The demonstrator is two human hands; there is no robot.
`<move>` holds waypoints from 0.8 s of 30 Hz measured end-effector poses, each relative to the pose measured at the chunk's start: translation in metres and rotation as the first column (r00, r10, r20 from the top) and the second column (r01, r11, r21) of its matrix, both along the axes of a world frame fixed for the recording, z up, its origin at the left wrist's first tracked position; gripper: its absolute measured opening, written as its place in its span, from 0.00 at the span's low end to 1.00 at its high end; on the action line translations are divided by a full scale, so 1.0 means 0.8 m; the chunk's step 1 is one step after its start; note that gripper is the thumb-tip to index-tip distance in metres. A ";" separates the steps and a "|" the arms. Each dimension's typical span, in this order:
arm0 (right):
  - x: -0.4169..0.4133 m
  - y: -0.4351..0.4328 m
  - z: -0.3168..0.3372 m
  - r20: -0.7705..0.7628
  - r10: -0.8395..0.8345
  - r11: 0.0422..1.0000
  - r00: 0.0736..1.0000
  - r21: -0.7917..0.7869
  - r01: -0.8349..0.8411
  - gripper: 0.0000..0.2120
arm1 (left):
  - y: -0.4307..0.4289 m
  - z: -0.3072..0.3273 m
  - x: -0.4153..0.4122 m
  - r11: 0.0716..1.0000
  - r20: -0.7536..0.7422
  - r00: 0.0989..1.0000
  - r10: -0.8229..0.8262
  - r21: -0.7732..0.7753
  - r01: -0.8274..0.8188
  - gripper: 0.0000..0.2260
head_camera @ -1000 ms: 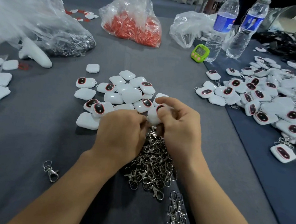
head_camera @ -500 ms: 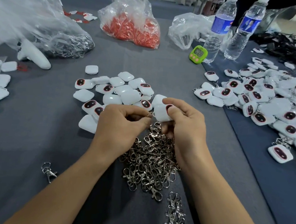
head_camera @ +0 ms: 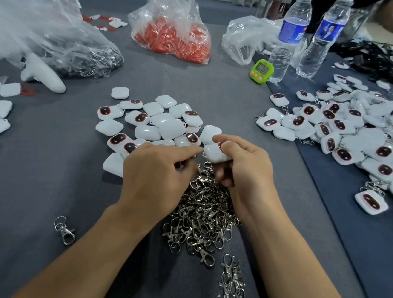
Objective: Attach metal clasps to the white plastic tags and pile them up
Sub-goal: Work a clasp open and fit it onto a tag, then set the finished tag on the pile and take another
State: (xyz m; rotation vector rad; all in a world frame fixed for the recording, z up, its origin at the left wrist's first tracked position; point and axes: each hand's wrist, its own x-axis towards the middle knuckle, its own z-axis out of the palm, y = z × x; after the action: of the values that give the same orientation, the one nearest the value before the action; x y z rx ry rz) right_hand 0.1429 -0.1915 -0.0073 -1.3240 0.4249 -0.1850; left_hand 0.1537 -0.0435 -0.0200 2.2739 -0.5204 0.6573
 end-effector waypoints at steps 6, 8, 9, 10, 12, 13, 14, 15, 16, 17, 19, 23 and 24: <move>0.003 -0.004 -0.003 -0.024 -0.034 0.999 0.999 0.041 0.035 0.10 | 0.004 -0.008 0.008 0.982 0.175 0.980 -0.090 0.178 0.058 0.06; 0.004 -0.003 -0.004 -0.023 -0.034 0.999 0.999 0.006 0.034 0.09 | 0.003 -0.008 0.010 0.972 0.138 0.976 -0.168 0.185 0.142 0.05; 0.004 -0.002 -0.005 -0.020 -0.033 0.999 0.999 -0.028 0.032 0.09 | 0.002 -0.008 0.009 0.973 0.104 0.978 -0.183 0.158 0.166 0.05; 0.004 -0.002 -0.005 -0.017 -0.025 0.997 1.000 -0.069 0.023 0.09 | 0.001 -0.007 0.008 0.978 0.059 0.982 -0.181 0.111 0.174 0.04; 0.005 -0.005 -0.004 -0.008 0.013 0.993 1.000 -0.118 -0.014 0.09 | 0.001 -0.004 0.007 0.988 -0.054 0.987 -0.155 -0.008 0.154 0.04; 0.005 -0.008 -0.001 0.000 0.029 0.993 1.000 -0.113 -0.029 0.09 | 0.003 -0.002 0.007 0.989 -0.111 0.984 -0.140 -0.063 0.133 0.05; 0.006 -0.014 0.002 0.021 0.025 0.998 0.999 -0.067 -0.023 0.09 | 0.004 -0.001 0.008 0.988 -0.163 0.979 -0.126 -0.108 0.109 0.08; 0.006 -0.022 0.006 0.060 -0.010 0.999 0.998 0.048 0.007 0.08 | 0.006 -0.001 0.009 0.988 -0.203 0.973 -0.110 -0.133 0.084 0.10; 0.006 -0.033 0.012 0.111 -0.070 0.968 0.991 0.246 0.041 0.07 | 0.007 0.000 0.010 0.989 -0.229 0.969 -0.089 -0.133 0.059 0.12; 0.004 -0.046 0.017 0.170 -0.140 0.878 0.975 0.476 0.043 0.06 | 0.007 0.000 0.011 0.993 -0.235 0.970 -0.063 -0.108 0.038 0.13; -0.004 -0.076 0.020 0.281 -0.277 0.647 0.919 0.762 -0.038 0.13 | 0.005 -0.001 0.009 1.000 -0.189 0.982 -0.009 -0.023 0.005 0.14; -0.013 -0.093 0.014 0.279 -0.268 0.606 0.922 0.793 -0.064 0.25 | 0.002 -0.008 0.010 0.990 -0.077 0.993 0.085 0.115 -0.076 0.20; -0.009 -0.087 0.012 0.255 -0.229 0.684 0.939 0.729 -0.031 0.22 | 0.003 -0.010 0.012 0.984 -0.070 0.992 0.103 0.152 -0.091 0.20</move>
State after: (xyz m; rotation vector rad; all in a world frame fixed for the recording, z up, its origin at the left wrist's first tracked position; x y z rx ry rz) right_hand 0.1354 -0.2609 0.0019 -0.4548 0.2375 -0.2891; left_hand 0.1634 -0.0411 -0.0278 2.4674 -0.4358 0.5913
